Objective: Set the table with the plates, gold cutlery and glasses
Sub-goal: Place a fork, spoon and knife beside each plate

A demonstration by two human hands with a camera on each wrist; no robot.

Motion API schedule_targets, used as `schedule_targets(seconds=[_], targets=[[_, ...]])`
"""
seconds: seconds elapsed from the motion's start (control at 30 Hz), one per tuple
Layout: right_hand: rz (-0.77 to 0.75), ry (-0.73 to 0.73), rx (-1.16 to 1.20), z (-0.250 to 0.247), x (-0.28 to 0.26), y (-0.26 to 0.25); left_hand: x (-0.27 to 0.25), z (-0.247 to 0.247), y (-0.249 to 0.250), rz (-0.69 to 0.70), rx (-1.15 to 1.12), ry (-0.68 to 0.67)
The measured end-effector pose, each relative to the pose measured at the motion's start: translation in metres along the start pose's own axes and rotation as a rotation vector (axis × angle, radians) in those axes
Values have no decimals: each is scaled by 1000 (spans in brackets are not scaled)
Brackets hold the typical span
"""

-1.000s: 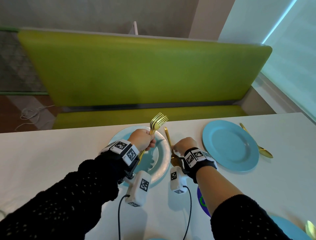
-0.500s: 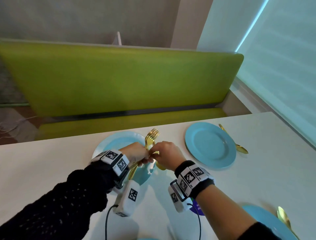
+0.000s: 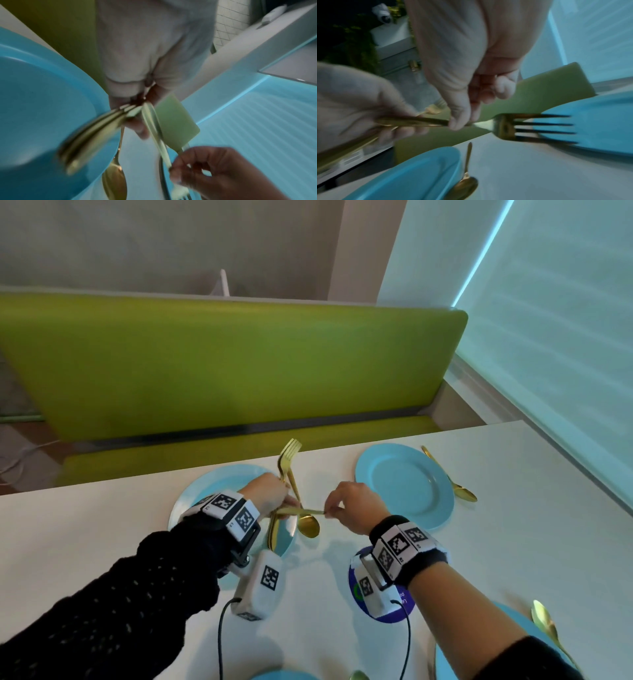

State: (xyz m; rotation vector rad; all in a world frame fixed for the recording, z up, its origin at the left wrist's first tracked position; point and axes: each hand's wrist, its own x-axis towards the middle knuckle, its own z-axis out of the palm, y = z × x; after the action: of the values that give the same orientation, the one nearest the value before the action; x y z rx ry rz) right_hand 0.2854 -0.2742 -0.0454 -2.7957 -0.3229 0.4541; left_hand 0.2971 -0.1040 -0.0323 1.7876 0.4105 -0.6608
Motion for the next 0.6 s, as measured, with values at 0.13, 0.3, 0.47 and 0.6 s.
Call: schedule_targets(seconds=[0.13, 0.3, 0.47, 0.6], targets=[[309, 85, 165, -2, 16, 29, 6, -10, 5, -25, -73, 124], [449, 38, 1, 7, 42, 43, 7, -9, 13, -12, -87, 117], [514, -46, -114, 20, 62, 41, 5, -3, 15, 14, -28, 74], [552, -87, -134, 31, 72, 45, 6, -5, 12, 21, -2, 70]])
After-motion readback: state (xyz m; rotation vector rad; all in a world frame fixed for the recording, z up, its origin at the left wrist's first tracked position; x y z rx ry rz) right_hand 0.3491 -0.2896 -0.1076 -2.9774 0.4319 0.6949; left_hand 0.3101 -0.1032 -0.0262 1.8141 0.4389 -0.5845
